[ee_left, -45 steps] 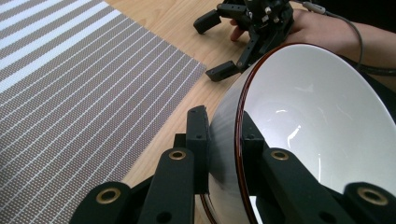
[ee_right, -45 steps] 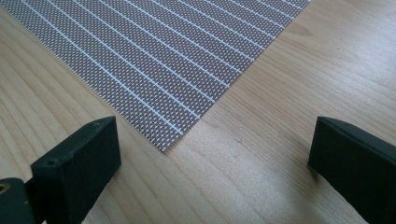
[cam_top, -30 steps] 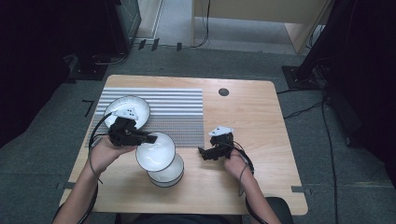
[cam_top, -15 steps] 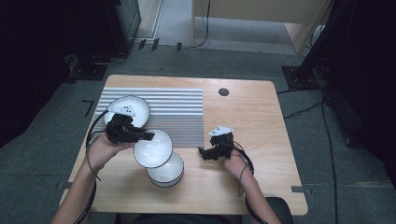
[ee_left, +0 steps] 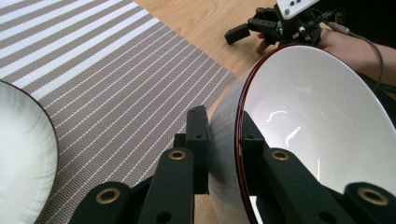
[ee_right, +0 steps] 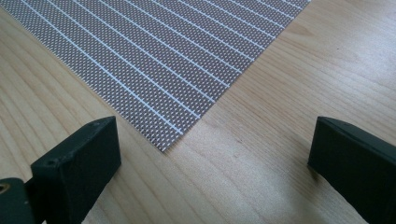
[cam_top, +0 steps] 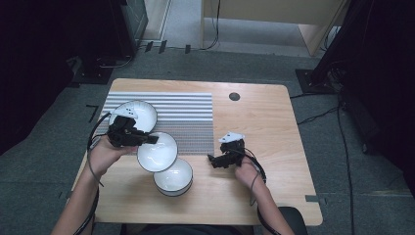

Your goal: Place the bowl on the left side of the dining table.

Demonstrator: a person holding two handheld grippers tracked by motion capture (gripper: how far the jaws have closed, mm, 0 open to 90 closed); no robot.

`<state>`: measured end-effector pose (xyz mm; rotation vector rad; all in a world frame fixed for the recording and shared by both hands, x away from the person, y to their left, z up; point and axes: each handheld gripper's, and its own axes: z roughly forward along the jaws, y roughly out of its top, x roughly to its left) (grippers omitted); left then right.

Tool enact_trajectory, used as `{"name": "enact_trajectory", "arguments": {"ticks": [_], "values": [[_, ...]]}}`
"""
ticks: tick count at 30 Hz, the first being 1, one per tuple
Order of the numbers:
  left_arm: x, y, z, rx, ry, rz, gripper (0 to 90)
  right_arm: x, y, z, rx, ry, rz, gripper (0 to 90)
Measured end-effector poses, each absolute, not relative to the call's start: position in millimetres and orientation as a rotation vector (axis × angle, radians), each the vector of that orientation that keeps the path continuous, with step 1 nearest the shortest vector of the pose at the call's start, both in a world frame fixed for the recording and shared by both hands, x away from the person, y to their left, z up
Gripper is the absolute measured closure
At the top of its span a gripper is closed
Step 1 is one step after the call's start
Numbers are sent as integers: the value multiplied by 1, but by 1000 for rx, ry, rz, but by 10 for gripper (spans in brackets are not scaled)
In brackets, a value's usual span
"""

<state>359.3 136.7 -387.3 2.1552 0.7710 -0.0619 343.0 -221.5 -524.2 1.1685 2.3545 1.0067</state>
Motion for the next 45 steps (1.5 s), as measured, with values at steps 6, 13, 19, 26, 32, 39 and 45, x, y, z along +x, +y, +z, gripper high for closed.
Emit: {"name": "enact_trajectory", "arguments": {"ticks": [6, 13, 19, 26, 32, 39, 45], "values": [[364, 140, -388, 2159, 780, -63, 804, 343, -221, -524, 1169, 2354, 1007, 16], [369, 148, -389, 2149, 806, -52, 803, 343, -222, -524, 1168, 2354, 1007, 16], [373, 152, -391, 2147, 825, -49, 803, 343, -222, -524, 1165, 2354, 1007, 16], [378, 154, -395, 2151, 838, -59, 803, 343, -222, -524, 1168, 2354, 1007, 16], [381, 157, -396, 2144, 851, -54, 803, 343, -222, -524, 1168, 2354, 1007, 16], [385, 161, -400, 2144, 867, -60, 804, 343, -222, -524, 1168, 2354, 1007, 16], [390, 164, -405, 2142, 885, -63, 805, 343, -222, -524, 1167, 2354, 1007, 16]]}}
